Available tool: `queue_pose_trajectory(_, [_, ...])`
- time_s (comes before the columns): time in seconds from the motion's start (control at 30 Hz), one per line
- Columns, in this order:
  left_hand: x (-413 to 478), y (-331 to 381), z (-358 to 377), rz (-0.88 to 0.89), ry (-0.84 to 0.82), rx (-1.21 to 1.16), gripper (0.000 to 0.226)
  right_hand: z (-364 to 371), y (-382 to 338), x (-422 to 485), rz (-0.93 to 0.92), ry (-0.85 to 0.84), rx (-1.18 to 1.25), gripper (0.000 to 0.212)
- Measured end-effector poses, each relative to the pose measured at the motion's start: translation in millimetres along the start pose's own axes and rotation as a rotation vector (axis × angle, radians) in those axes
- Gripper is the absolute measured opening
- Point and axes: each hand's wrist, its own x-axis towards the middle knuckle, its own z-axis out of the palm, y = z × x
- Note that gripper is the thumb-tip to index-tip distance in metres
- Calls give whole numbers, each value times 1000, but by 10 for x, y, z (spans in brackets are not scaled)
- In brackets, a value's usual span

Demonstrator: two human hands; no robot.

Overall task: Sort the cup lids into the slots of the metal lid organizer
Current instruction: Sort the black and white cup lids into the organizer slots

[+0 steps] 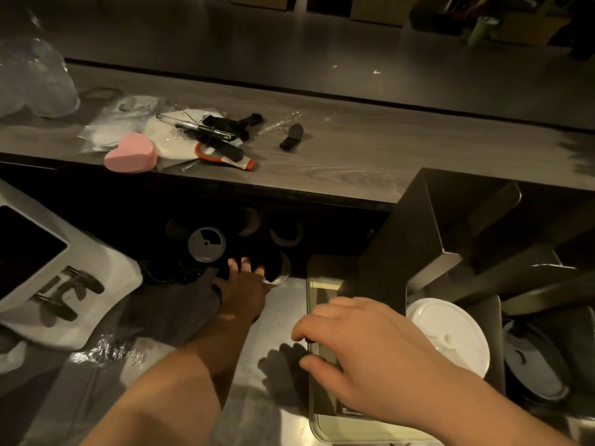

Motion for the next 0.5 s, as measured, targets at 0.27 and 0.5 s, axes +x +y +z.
queue_pose_trajectory(0.27, [-268,-221,185,81,95,-7,50,57,-55,-13,-6,19,-118,28])
queue_pose_trajectory(0.5, [-495,-310,388,92,136,41,45,76,-64,-39,-22,32,-82,32])
